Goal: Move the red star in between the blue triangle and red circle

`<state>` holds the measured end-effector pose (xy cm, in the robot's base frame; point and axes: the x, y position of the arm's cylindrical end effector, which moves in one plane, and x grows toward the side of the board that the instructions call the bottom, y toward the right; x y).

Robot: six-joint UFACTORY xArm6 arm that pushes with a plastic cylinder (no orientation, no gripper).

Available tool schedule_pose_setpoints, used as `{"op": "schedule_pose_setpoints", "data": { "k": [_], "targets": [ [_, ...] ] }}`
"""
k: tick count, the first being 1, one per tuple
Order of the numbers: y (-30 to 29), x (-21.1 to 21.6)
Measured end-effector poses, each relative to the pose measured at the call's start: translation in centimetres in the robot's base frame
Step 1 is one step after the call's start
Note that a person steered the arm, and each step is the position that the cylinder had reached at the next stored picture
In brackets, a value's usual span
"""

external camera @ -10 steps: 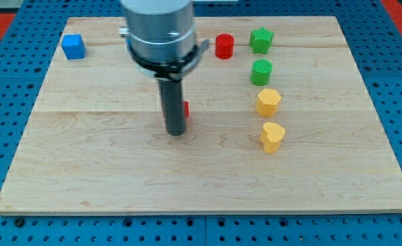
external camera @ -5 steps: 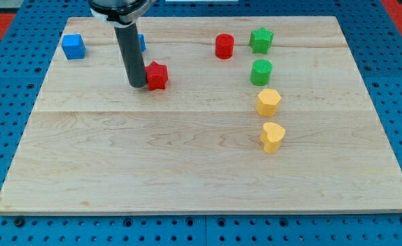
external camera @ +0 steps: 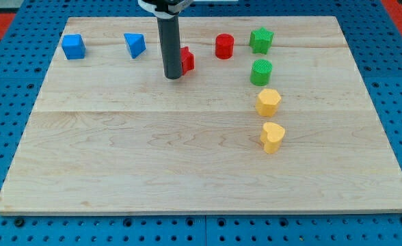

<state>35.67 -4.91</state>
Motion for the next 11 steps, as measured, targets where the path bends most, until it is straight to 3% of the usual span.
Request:
{"op": "schedule_pose_setpoints", "data": {
  "k": [2,3,5,8,9,10,11],
  "targets": [
    [5.4,-2.6],
    [2.6,-4.5],
    [-3.0,0.8],
    [-0.9,-2.3],
    [-0.9,-5.2],
    [-0.4,-3.8],
    [-0.4,3.5]
  ]
}}
